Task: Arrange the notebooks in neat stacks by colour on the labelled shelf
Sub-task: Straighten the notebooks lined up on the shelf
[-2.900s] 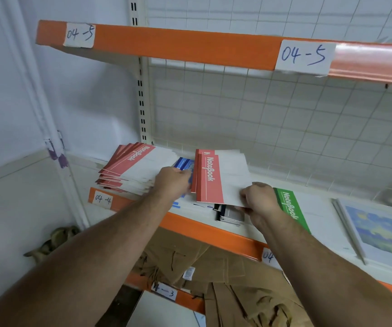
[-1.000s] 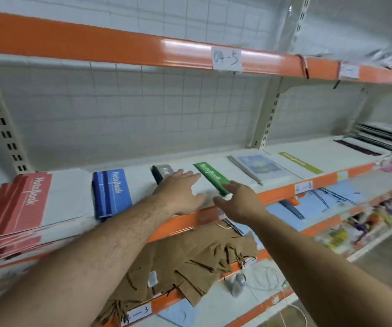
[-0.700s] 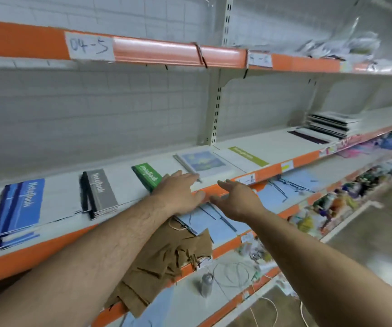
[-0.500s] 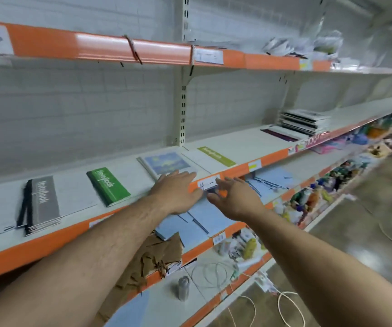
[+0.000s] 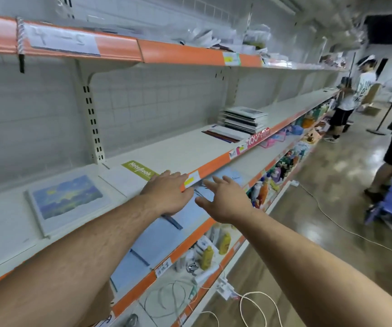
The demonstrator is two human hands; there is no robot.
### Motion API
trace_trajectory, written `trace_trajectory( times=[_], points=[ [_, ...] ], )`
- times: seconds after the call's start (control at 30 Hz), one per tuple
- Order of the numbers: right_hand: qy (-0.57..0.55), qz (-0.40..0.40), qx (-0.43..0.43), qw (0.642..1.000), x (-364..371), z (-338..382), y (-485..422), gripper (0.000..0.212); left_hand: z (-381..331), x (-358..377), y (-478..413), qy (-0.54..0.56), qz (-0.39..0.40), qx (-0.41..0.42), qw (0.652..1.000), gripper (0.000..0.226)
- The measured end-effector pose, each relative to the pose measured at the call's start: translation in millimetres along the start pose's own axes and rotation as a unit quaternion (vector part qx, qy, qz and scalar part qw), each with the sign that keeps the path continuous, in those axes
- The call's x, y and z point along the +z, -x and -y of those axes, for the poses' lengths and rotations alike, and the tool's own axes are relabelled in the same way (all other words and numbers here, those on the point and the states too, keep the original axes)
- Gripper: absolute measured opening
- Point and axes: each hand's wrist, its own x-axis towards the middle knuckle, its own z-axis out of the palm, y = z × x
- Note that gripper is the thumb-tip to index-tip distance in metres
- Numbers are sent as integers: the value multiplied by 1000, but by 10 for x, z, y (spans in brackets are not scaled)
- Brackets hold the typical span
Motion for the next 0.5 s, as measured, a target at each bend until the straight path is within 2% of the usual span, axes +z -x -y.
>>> trace_trajectory(
  times=[0.2, 0.5],
  points=[
    [22, 1, 50, 998, -84, -659, -854, 75, -188, 68, -1186, 20, 0, 22, 1000, 61],
    [31, 6, 71, 997, -151, -1281, -1921, 75, -318, 170, -2452, 25, 12, 39, 999, 61]
  ],
)
